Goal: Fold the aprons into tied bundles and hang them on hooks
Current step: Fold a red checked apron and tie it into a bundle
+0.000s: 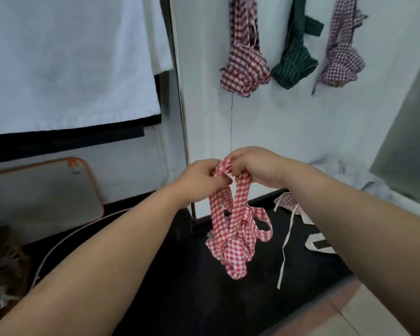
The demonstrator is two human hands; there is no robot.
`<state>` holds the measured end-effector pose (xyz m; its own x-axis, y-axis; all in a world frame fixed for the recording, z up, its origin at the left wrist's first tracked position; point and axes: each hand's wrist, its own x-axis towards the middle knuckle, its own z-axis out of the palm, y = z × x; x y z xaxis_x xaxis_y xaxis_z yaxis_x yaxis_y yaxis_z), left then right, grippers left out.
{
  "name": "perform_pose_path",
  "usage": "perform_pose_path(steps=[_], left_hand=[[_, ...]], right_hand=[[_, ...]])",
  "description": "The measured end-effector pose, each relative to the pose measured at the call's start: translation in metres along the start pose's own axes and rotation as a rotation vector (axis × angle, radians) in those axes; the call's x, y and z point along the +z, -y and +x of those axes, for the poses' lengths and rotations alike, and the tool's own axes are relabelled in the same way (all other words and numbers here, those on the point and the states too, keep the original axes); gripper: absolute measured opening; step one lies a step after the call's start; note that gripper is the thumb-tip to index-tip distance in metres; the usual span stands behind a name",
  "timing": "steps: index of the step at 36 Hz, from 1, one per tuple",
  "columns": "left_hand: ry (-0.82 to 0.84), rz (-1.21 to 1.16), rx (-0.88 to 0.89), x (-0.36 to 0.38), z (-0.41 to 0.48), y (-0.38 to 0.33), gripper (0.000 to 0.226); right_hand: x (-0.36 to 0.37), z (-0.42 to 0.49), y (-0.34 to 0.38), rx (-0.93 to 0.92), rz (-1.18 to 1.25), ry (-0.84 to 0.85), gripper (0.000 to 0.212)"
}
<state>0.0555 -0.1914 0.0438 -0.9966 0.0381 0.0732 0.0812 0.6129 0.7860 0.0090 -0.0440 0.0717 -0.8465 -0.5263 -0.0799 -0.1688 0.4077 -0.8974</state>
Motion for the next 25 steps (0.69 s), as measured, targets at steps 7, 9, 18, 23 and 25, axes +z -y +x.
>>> perform_pose_path(steps=[7,9,18,23,25], left_hand=[[0.127,-0.465,-0.032,0.008,0.029,-0.052,0.013],[0.154,-0.517,-0.016,0.014,0.039,-0.071,0.015],[0.012,-0.557,0.154,0.068,0.106,-0.162,0.021],[-0.151,-0.43,0.301,0.102,0.153,-0.227,0.017],[-0.209,-0.342,0.349,0.114,0.171,-0.253,0.017]], right_hand=[[-0.074,-0.027,-0.015,-0.009,0.006,-0.256,0.014],[-0.094,-0.031,-0.021,-0.035,0.128,-0.302,0.015],[-0.202,-0.035,-0.021,-0.174,0.597,-0.45,0.025],[-0.283,-0.046,-0.018,-0.27,0.538,-0.527,0.025],[-0.317,-0.051,-0.018,-0.291,0.501,-0.548,0.022]])
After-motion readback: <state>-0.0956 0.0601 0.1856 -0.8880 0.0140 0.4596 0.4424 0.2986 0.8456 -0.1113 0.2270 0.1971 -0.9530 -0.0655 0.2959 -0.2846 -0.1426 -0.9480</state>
